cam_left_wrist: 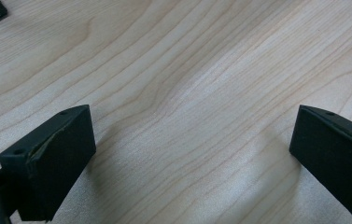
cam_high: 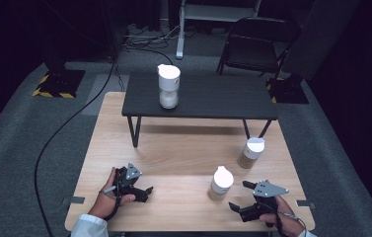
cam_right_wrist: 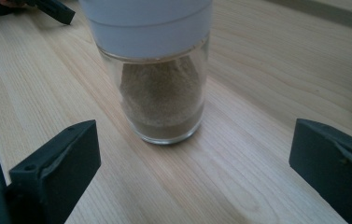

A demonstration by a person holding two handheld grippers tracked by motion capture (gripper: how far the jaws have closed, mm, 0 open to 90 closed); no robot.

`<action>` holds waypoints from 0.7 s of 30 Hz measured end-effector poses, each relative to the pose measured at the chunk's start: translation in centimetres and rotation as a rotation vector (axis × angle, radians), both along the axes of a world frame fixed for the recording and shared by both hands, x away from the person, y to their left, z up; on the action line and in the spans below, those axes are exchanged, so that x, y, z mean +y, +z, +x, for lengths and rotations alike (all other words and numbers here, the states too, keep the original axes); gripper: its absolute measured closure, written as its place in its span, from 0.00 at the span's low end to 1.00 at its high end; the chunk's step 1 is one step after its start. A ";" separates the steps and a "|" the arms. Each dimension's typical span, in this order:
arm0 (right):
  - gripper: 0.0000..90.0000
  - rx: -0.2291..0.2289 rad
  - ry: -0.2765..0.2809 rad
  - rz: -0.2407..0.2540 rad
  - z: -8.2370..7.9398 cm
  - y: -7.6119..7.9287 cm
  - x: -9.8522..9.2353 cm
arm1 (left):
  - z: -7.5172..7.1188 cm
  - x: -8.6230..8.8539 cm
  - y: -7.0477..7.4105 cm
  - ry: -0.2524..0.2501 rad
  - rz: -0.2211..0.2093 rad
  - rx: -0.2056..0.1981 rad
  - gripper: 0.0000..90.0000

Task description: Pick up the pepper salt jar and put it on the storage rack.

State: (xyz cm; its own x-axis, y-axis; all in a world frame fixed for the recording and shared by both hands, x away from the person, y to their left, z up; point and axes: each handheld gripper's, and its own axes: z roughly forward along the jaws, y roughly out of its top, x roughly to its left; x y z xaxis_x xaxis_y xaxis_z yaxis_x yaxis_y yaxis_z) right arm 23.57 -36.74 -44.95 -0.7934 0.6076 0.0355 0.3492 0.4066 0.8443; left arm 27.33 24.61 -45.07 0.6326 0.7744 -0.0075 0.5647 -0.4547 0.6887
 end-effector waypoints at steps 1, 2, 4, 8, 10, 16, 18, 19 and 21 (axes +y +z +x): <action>0.02 0.001 0.002 0.002 0.1 0.0 0.1 | 0.0 0.0 0.0 0.000 0.000 0.000 0.00; 0.02 0.004 0.006 0.007 0.2 0.0 0.2 | 0.0 0.0 0.0 0.000 0.001 0.000 0.00; 0.02 0.011 0.014 0.022 0.5 -0.1 0.4 | 0.0 0.0 0.0 0.000 0.000 0.000 0.00; 0.02 0.014 0.027 0.032 1.0 -0.2 1.0 | 0.0 0.0 0.0 0.000 0.000 0.000 0.00; 0.02 0.018 0.036 0.035 1.3 -0.2 1.4 | 0.0 0.0 0.0 0.000 0.000 0.000 0.00; 0.02 0.023 0.054 0.051 1.9 -0.2 2.2 | 0.0 0.0 0.0 0.000 0.000 0.000 0.00; 0.03 0.026 0.055 0.055 2.0 -0.2 2.5 | 0.0 0.0 0.0 0.000 0.001 0.000 0.00; 0.03 0.026 0.056 0.059 2.1 -0.2 2.6 | 0.0 0.0 0.0 0.000 0.000 0.000 0.00; 0.03 0.029 0.056 0.068 2.3 -0.3 2.7 | 0.0 0.0 0.0 0.000 0.001 0.000 0.00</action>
